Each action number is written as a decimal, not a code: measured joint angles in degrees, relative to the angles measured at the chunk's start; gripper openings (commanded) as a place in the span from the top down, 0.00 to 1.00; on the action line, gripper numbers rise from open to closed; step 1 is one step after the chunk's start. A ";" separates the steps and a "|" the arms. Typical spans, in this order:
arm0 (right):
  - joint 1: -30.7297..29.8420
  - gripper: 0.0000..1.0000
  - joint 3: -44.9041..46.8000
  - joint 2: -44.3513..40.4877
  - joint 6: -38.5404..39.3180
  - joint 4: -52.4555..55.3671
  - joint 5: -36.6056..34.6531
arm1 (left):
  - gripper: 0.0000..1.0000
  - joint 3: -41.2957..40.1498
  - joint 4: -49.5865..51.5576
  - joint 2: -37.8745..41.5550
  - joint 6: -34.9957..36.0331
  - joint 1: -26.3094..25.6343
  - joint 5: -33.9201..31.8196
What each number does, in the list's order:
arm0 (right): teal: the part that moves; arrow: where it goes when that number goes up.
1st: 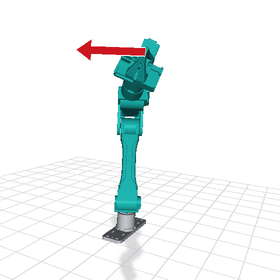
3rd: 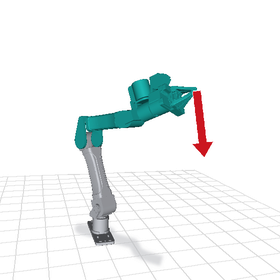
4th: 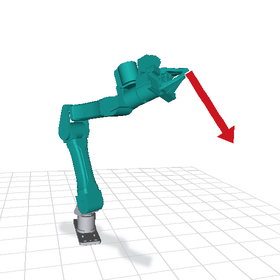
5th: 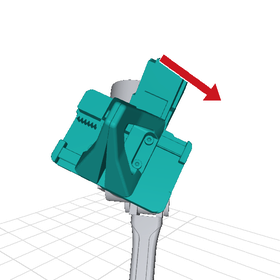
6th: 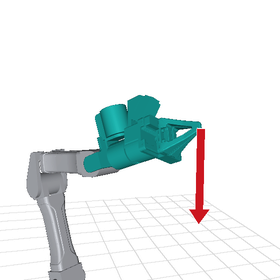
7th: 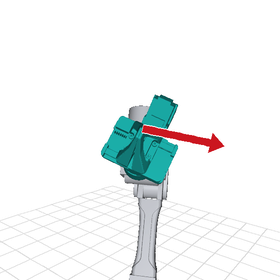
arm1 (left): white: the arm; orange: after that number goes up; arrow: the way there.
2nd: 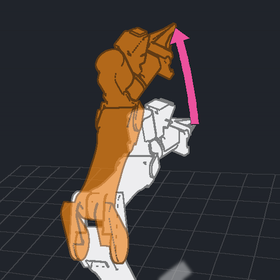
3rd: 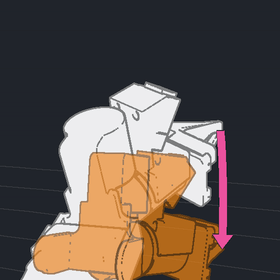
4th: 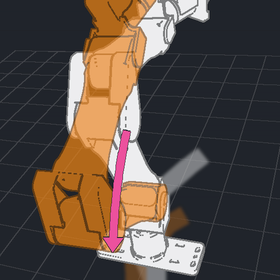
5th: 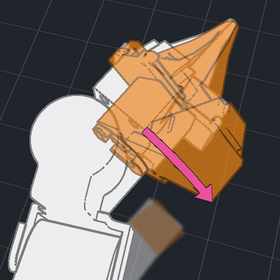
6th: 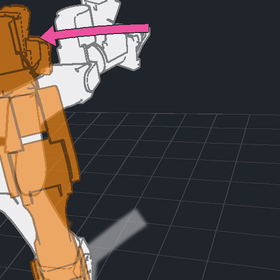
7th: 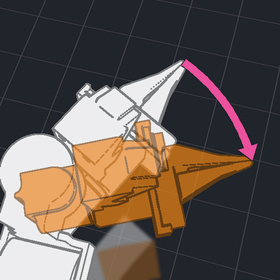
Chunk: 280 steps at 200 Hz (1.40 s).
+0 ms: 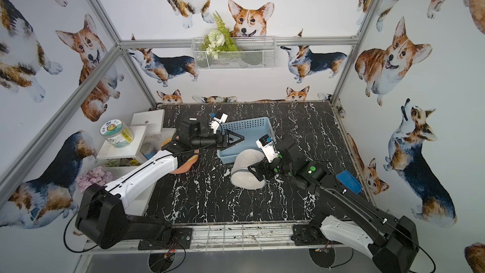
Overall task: Turn the laundry bag inside out
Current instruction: Adjust the laundry bag at the center of the board.
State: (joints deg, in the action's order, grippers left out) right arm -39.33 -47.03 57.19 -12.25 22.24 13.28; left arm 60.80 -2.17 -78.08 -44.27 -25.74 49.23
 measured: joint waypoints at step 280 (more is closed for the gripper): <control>-3.69 1.00 13.16 11.96 -32.81 -40.30 41.48 | 0.00 -1.09 7.26 7.10 2.73 8.74 -4.37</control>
State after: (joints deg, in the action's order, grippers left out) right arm -43.03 -33.87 69.14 -45.06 -18.06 54.76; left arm 59.70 5.08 -70.98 -41.54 -16.99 44.86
